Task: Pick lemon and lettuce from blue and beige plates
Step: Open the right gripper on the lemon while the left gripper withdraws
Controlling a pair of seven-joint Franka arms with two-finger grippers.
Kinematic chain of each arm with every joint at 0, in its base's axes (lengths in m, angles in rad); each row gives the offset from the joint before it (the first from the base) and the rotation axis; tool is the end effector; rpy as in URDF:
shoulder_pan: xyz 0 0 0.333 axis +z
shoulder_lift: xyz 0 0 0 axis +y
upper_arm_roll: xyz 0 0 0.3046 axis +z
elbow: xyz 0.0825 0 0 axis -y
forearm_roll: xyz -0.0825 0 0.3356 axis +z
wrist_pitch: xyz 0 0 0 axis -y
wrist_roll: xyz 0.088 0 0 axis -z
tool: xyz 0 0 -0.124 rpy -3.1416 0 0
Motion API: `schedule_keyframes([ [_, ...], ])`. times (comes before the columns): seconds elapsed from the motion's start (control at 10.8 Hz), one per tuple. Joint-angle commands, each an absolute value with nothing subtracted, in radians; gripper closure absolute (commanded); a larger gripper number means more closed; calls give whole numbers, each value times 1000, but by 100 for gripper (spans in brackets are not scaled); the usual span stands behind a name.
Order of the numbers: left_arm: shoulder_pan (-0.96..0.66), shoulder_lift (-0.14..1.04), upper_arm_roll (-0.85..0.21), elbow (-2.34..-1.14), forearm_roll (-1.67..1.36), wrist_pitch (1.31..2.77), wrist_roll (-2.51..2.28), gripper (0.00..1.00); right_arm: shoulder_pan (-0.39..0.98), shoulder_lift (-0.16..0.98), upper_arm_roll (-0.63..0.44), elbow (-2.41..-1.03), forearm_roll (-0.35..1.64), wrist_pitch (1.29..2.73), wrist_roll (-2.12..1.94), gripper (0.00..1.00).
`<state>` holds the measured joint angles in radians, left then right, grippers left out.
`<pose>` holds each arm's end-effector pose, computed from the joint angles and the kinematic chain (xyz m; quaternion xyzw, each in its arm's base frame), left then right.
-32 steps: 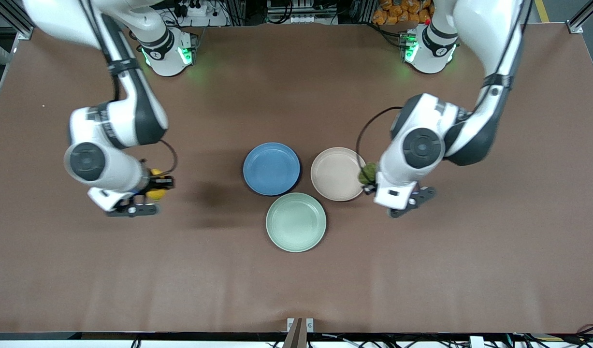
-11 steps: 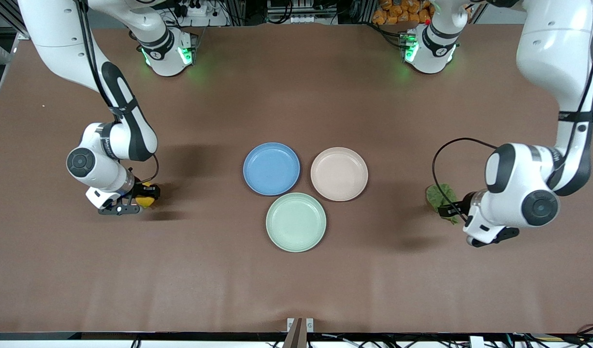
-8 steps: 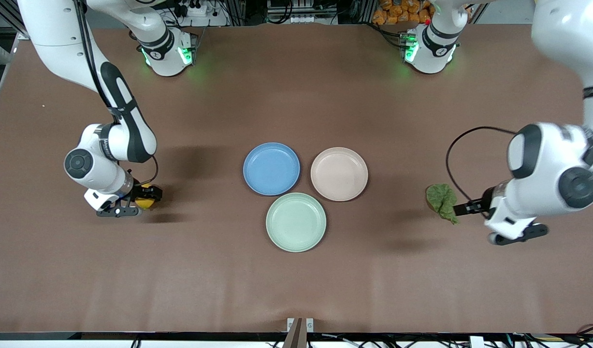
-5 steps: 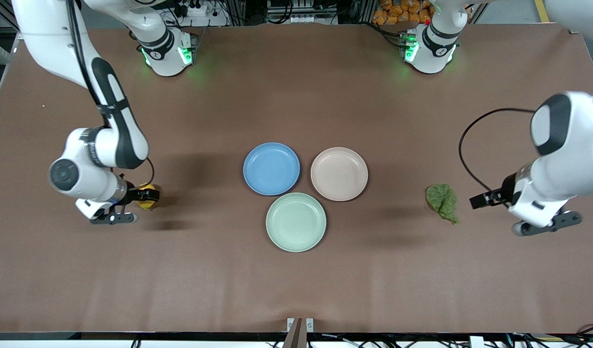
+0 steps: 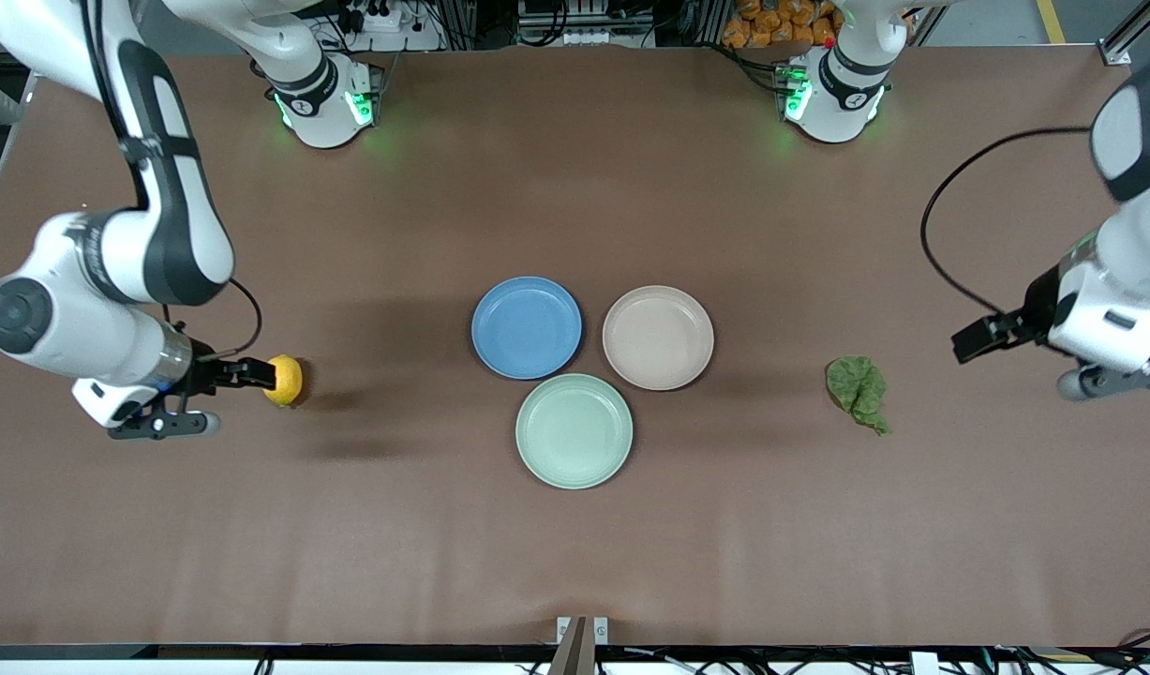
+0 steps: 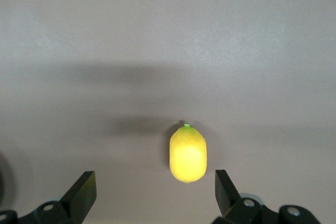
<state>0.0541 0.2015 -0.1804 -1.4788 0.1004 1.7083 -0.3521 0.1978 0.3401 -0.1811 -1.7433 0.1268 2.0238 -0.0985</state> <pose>0.5732 -0.0520 0.5406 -0.9935 -0.1086 -0.0227 0.0273 0.5923 0.0276 0.3738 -0.9988 -0.0326 0.0253 0.0271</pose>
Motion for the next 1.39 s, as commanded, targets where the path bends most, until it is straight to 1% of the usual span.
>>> schedule_keyframes([
  [0.0, 60, 123, -196, -1506, 103, 1651, -330, 0, 173, 255, -141, -1766, 146, 1977, -91, 0],
  [0.19, 69, 101, -189, -1506, -19, 1638, -324, 0, 166, 195, -141, -1766, 144, 1919, -77, 0],
  [0.56, 68, 80, -201, -1517, -31, 1620, -324, 0, 131, 78, -141, -1759, 133, 1767, -78, 0],
  [0.74, 40, 72, -187, -1519, -31, 1615, -325, 0, 107, 35, -141, -1756, 120, 1698, -78, 0],
  [1.11, 22, 58, -178, -1516, 18, 1615, -289, 0, 91, 18, -143, -1599, 84, 1484, -77, 0],
  [1.2, 0, 58, -158, -1513, 32, 1615, -275, 0, 91, 18, -144, -1571, 84, 1453, -77, 0],
  [1.3, -26, 57, -117, -1511, 22, 1615, -273, 0, 89, 15, -149, -1569, 83, 1451, -77, 0],
])
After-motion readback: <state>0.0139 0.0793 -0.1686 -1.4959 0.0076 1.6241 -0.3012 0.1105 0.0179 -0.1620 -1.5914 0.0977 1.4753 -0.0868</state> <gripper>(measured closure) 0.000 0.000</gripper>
